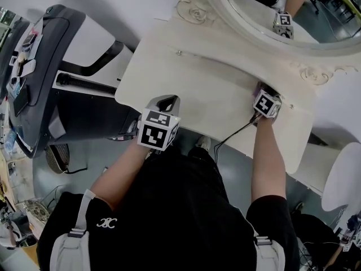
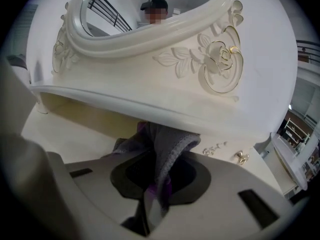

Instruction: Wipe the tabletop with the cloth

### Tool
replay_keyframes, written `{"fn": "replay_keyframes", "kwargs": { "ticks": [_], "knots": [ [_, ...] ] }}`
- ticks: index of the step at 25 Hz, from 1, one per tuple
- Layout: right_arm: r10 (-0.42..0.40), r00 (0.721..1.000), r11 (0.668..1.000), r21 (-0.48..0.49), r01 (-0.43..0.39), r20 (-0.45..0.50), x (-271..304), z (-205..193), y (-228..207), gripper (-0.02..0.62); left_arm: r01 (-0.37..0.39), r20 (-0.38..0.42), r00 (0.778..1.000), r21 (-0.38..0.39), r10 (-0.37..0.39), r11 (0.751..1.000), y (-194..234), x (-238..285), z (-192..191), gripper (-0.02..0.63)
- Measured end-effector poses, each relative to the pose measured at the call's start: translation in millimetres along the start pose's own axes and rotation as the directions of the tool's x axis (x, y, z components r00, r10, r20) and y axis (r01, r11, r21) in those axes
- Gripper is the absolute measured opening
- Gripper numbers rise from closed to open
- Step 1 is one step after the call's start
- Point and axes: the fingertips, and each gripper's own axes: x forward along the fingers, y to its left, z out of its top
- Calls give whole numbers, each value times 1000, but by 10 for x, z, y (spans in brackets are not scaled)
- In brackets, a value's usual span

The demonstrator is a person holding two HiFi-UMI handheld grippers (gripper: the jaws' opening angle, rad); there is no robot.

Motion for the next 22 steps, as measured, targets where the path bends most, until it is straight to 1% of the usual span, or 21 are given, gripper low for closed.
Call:
{"fn": "replay_keyframes", "kwargs": {
  "ticks": [10, 22],
  "knots": [
    [13, 1000, 999, -35, -13, 5, 80, 97, 87, 57, -36, -3, 999, -5, 36, 999, -82, 0, -35, 0],
    [116, 993, 992, -46, -117, -21, 41, 242, 750, 57, -77, -2, 997, -32, 77, 997, 164, -167, -123, -1]
  ]
}}
